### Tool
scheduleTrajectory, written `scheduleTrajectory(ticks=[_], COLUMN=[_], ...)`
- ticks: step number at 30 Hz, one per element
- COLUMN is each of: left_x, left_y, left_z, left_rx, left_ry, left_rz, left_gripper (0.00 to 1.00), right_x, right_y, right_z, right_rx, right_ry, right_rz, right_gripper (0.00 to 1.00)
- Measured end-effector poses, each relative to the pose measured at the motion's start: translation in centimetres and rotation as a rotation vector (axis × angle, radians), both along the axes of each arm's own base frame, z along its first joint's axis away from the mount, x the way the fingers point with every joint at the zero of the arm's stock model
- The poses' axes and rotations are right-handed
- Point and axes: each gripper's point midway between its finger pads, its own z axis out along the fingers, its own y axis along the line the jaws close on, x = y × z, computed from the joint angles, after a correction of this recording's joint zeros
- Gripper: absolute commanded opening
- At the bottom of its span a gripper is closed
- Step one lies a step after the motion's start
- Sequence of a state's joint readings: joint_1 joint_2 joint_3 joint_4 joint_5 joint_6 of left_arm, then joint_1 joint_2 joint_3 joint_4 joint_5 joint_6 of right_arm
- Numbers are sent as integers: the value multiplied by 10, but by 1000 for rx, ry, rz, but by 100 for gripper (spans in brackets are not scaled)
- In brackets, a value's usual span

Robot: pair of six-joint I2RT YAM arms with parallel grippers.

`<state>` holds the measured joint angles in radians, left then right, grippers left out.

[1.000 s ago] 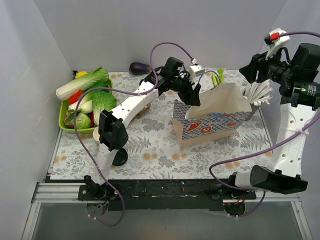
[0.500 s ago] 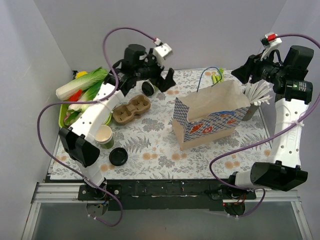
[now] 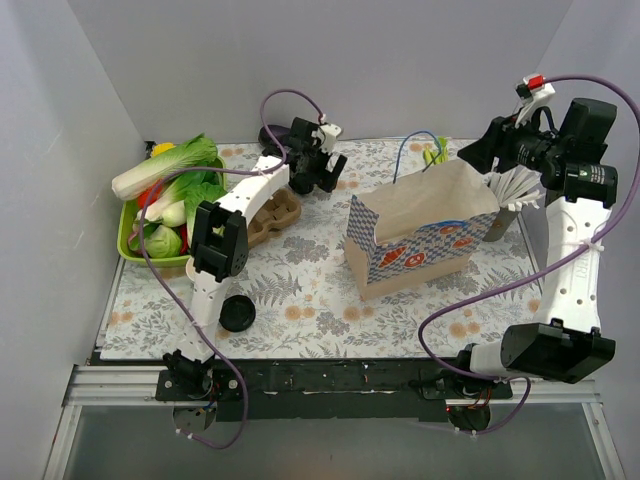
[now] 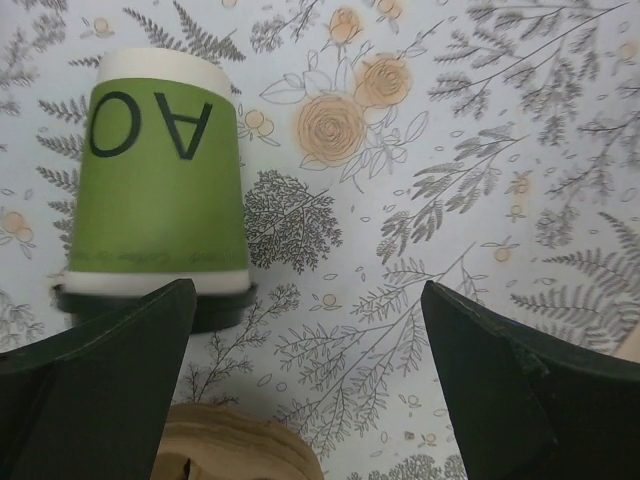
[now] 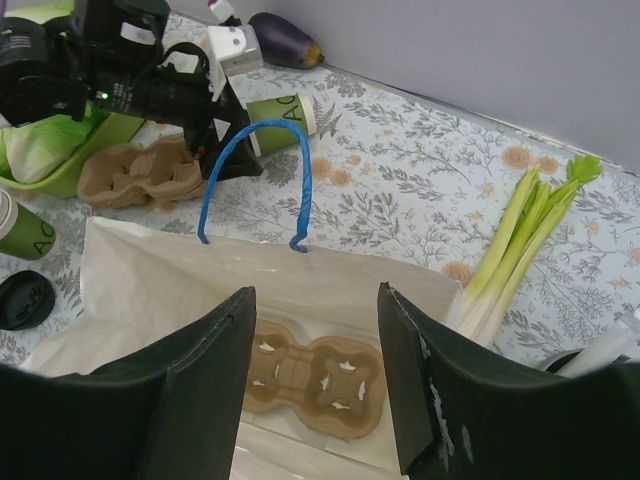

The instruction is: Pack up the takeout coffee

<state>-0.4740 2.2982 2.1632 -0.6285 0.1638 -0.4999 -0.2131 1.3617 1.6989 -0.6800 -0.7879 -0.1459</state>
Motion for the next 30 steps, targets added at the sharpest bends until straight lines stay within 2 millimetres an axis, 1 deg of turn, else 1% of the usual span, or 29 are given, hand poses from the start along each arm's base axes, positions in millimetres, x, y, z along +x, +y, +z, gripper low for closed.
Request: scheduleTrajectory(ticks=[2,3,4,6,8,10,14,17,20,23,26,30], left_x=[3,4,5,11,21,28,36,45,63,79,89,97], left_y=[5,6,7,6,3,0,0,5,19,45,68,89], left_z=[-29,-36,-37,-29,-13,-1,7,14,22,23,18,4], left_rx=[25,32,33,21,-5,-26,-44,-39,-35,-25,-21,-34], left_ry=[47,58,61,37,-11,-49,-86,-127,-172,-192,-188,-156], left_rz=[24,32,37,46,49,48,47,71,153,254,333,398], left_gripper=[98,98,98,98,98,98,98,98,98,98,98,98], right_x=[-2,-2,-3,-5,-7,-8,-7,-7,-7,-7,-7,-7], right_y=[0,0,0,0,0,0,0,0,0,0,0,0], right_z=[-6,-8,-10,-12,-13,-13,-15,-21,-25,-28,-33,-39], right_rx=[0,-2,-3,-5,-6,-6,-5,-1,1,2,5,3], right_ry=[15,18,22,26,29,28,36,52,64,70,83,99], right_rz=[0,0,0,0,-2,-2,-2,-2,-3,-2,-3,-8], right_gripper=[60,60,60,60,60,60,60,60,60,61,61,61])
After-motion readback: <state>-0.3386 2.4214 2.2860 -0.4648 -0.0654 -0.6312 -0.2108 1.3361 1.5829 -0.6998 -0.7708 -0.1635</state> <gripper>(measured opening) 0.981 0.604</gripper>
